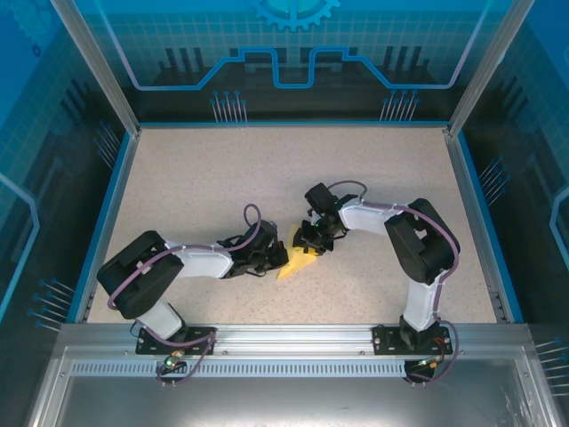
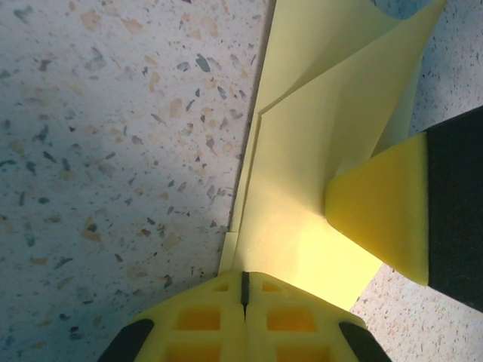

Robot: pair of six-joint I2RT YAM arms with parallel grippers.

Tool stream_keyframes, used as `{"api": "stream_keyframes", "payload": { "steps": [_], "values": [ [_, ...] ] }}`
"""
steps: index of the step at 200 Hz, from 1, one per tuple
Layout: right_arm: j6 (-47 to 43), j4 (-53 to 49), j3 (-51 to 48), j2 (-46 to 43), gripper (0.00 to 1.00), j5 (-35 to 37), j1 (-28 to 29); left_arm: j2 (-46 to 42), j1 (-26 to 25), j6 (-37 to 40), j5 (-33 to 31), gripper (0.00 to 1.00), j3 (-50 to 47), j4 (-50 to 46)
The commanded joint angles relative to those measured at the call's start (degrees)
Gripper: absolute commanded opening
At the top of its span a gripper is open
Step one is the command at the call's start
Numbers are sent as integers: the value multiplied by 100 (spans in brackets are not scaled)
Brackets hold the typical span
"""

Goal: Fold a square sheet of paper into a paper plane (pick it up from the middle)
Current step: Fourth fold the wing at the center of the table.

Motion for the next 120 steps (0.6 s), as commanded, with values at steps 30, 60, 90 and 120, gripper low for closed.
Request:
{"api": "stream_keyframes", "payload": {
  "steps": [30,60,90,120],
  "values": [
    [-163,-191,-246,-85,38,484,102,173,22,16,-153,0,137,-896],
    [-315,-73,-341,-953,38,529,80,177,13,41,-149,0,155,-1064],
    [-803,241,-616,-1570,34,427,59,224,7,58,-137,0,178,-1098],
    [-1325,683,-698,-1425,16,-257,67,292,7,68,-107,0,216,-1088]
  ]
}}
